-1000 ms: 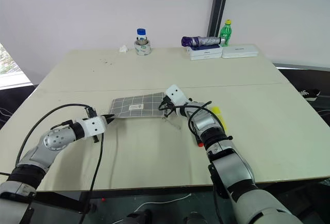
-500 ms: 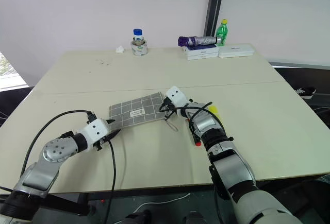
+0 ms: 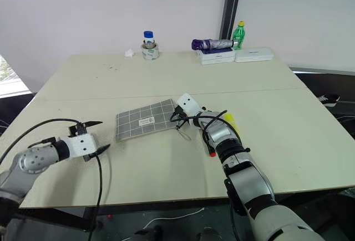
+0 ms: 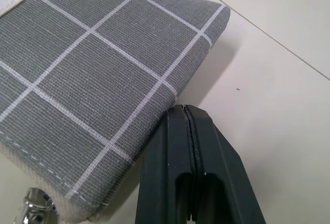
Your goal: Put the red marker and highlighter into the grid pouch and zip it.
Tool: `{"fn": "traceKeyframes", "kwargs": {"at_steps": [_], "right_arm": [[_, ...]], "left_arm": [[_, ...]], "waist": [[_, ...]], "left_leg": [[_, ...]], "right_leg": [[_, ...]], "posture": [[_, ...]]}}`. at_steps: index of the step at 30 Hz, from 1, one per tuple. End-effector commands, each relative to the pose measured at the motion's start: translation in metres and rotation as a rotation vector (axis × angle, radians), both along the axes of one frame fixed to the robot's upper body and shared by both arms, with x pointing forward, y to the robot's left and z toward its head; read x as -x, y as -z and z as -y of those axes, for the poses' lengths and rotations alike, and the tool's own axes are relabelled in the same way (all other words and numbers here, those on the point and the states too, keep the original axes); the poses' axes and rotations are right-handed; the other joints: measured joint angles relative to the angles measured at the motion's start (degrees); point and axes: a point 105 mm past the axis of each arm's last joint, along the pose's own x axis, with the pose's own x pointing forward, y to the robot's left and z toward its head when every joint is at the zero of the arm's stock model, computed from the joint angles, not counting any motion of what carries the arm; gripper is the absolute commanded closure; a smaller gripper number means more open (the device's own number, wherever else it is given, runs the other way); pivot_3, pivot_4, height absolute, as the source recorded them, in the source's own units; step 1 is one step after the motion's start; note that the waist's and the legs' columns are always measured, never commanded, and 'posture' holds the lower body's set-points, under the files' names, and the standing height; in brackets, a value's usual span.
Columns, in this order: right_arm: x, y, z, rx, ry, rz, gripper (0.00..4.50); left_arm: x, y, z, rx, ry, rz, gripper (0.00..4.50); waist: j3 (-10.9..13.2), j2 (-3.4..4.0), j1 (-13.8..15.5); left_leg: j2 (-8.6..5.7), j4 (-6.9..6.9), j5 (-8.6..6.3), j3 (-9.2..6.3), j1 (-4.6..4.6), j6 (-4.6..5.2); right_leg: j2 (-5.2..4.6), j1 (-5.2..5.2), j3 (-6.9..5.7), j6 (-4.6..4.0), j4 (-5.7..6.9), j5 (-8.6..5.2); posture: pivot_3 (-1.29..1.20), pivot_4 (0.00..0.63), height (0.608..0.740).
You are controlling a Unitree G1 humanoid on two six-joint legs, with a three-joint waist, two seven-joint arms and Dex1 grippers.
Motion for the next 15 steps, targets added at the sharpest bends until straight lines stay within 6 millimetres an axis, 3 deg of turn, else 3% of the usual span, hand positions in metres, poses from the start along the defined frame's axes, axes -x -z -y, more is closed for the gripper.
{"fn": "traceKeyframes", "kwargs": {"at_steps": [1, 5, 12, 15], "right_arm": [[-0.002, -0.021, -0.009, -0.016, -0.027, 0.068, 4.50], [-0.003, -0.021, -0.009, -0.015, -0.026, 0.069, 4.50], [-0.004, -0.024, -0.007, -0.016, -0.014, 0.076, 4.50], [-0.004, -0.024, -0.006, -0.015, -0.010, 0.076, 4.50]], "left_arm": [[-0.009, 0.002, 0.011, -0.027, 0.081, 0.045, 0.04], [-0.019, 0.011, 0.020, -0.062, 0.147, 0.034, 0.04], [-0.018, 0.020, 0.034, -0.084, 0.268, 0.020, 0.04], [-0.015, 0.017, 0.039, -0.057, 0.308, 0.027, 0.95]], "waist": [[0.0, 0.00, 0.2], [0.0, 0.00, 0.4], [0.0, 0.00, 0.9], [0.0, 0.00, 0.8]], "left_leg": [[-0.01, 0.00, 0.00, 0.01, 0.00, 0.00], [-0.04, 0.00, 0.01, 0.02, 0.00, -0.02], [-0.08, 0.04, 0.03, 0.03, 0.04, -0.04], [-0.07, 0.05, 0.03, 0.03, 0.03, -0.04]], "right_leg": [[-0.01, 0.00, 0.00, 0.00, 0.00, 0.00], [0.01, -0.01, -0.01, 0.00, 0.03, 0.00], [0.01, 0.01, -0.01, 0.01, 0.12, 0.00], [0.01, 0.01, 0.00, 0.00, 0.12, 0.00]], "posture": [[0.00, 0.150, 0.740], [0.00, 0.150, 0.740], [0.00, 0.150, 0.740], [0.00, 0.150, 0.740]]}}
